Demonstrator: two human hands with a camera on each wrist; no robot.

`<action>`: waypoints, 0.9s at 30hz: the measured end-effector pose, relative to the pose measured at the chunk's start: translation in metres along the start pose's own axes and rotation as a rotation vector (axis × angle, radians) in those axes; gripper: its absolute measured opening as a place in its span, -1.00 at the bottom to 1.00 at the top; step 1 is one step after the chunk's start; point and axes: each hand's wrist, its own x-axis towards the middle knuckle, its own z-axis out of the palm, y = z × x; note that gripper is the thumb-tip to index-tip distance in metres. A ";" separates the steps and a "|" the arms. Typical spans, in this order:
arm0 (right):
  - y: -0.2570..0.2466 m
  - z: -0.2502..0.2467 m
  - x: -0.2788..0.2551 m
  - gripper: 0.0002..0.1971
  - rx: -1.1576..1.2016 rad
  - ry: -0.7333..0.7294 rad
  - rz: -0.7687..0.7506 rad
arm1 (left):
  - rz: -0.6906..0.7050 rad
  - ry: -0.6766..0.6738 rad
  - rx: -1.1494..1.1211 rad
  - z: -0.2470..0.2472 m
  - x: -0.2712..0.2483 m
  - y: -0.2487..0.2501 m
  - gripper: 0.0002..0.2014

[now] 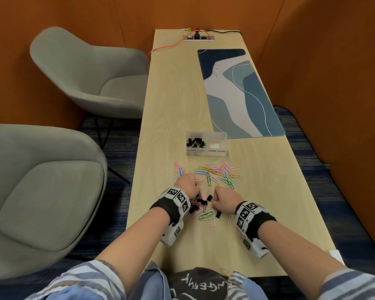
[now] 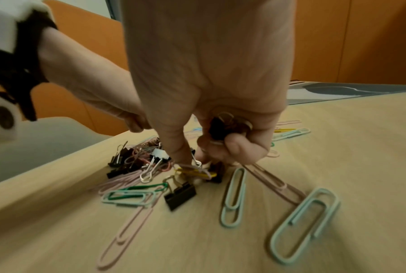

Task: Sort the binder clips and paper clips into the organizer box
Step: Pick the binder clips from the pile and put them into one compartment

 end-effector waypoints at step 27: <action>0.006 -0.050 -0.003 -0.74 1.382 0.068 0.207 | -0.155 0.147 -0.347 -0.104 0.071 0.025 -0.62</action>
